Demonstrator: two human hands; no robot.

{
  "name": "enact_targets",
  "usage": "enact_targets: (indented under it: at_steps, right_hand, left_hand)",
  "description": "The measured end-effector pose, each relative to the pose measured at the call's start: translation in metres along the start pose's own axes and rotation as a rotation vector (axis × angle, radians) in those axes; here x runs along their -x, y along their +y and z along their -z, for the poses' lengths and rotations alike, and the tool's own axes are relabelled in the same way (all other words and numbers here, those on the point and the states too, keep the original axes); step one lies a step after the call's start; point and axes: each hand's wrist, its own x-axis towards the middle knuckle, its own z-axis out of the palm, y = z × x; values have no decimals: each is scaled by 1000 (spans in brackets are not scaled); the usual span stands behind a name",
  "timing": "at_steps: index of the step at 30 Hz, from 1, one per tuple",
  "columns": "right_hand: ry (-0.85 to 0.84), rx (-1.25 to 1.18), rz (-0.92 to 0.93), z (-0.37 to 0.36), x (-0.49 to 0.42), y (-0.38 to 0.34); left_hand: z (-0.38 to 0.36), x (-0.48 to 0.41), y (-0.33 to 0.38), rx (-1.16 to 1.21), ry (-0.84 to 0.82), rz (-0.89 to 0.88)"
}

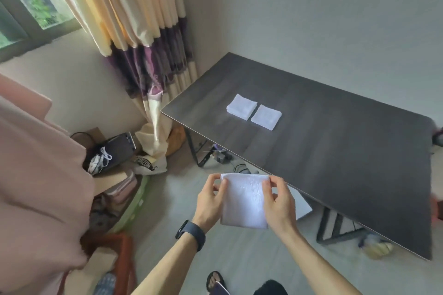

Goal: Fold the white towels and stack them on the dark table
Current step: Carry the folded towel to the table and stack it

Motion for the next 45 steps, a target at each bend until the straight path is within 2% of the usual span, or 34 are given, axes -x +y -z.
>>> enact_targets:
  at_steps: [6,11,21,28,36,45]
  right_hand:
    - [92,-7,-139,-18,-84,10]
    - [161,-2,-225,-28,-164,25]
    - [196,71,-347,-34,-327,29]
    - [294,137,-443,-60,-414,49]
    - [323,199,-542,-82,-467,79]
    - [314,166,-612,-93,-499,117]
  left_hand:
    - [-17,-108,8,-100,-183,73]
    - [-51,-202,24,-149,-259,93]
    - [-108,-371,68,-286,-363,159]
    - [-146,-477,57,-306,-477,226]
    - [-179,-544,43,-444,-543,175]
    - [-205,-578,26,-668,-522,123]
